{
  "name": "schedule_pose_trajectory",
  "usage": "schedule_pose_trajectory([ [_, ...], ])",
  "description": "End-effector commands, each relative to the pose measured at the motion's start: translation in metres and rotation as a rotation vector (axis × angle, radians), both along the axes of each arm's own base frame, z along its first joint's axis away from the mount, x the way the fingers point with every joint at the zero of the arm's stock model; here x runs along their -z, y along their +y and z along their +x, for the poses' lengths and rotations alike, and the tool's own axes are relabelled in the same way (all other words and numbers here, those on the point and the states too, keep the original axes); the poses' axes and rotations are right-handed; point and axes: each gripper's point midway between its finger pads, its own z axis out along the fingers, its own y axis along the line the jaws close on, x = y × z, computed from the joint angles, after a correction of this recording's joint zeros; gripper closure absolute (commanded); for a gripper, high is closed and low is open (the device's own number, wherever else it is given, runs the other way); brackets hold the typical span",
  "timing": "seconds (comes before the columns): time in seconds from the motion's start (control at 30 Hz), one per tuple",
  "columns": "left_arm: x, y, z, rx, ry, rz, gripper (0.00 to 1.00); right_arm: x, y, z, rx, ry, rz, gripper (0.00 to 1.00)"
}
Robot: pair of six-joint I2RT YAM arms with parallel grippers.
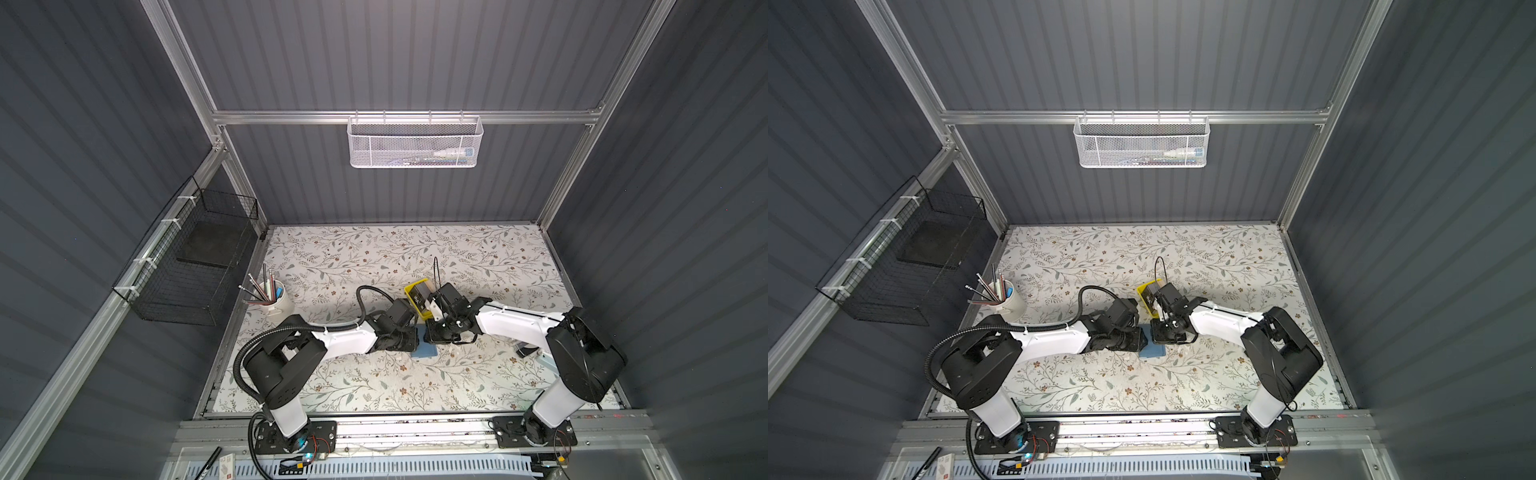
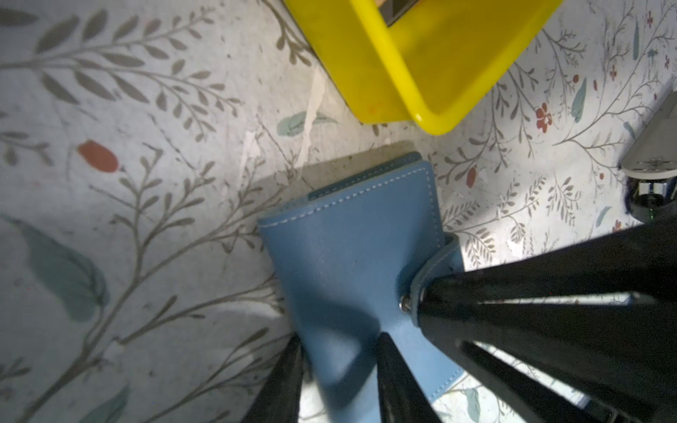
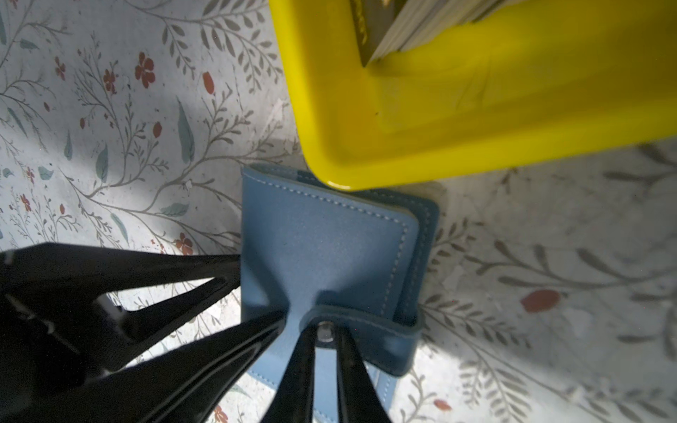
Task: Insert credit cards into a card holder
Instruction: Close the button on the card holder.
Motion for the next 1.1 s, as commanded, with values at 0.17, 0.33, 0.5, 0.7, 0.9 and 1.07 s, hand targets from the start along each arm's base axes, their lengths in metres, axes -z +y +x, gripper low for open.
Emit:
schedule_pose_trajectory([
  [0.17,0.016,0.004,-0.009,0.017,0.037,0.041,0.65,-0.014,-0.011,0.011,0.020,-0.021,-0.017,0.85],
  [0.33,0.015,0.004,-0.009,0.015,0.036,0.039,0.65,-0.014,-0.005,0.008,-0.028,0.012,-0.008,0.84],
  [0.5,0.016,0.004,-0.009,0.015,0.037,0.039,0.65,-0.011,-0.004,0.005,-0.041,0.033,-0.002,0.84],
  [0.7,0.016,0.004,-0.009,0.017,0.035,0.037,0.65,-0.006,-0.004,0.003,-0.045,0.056,-0.015,0.84],
  [0.9,0.016,0.004,-0.009,0.016,0.036,0.037,0.65,-0.003,-0.002,0.004,-0.048,0.064,-0.014,0.84],
  [1.07,0.018,0.004,-0.010,0.016,0.037,0.036,0.65,-0.002,0.000,0.004,-0.056,0.065,-0.011,0.84],
])
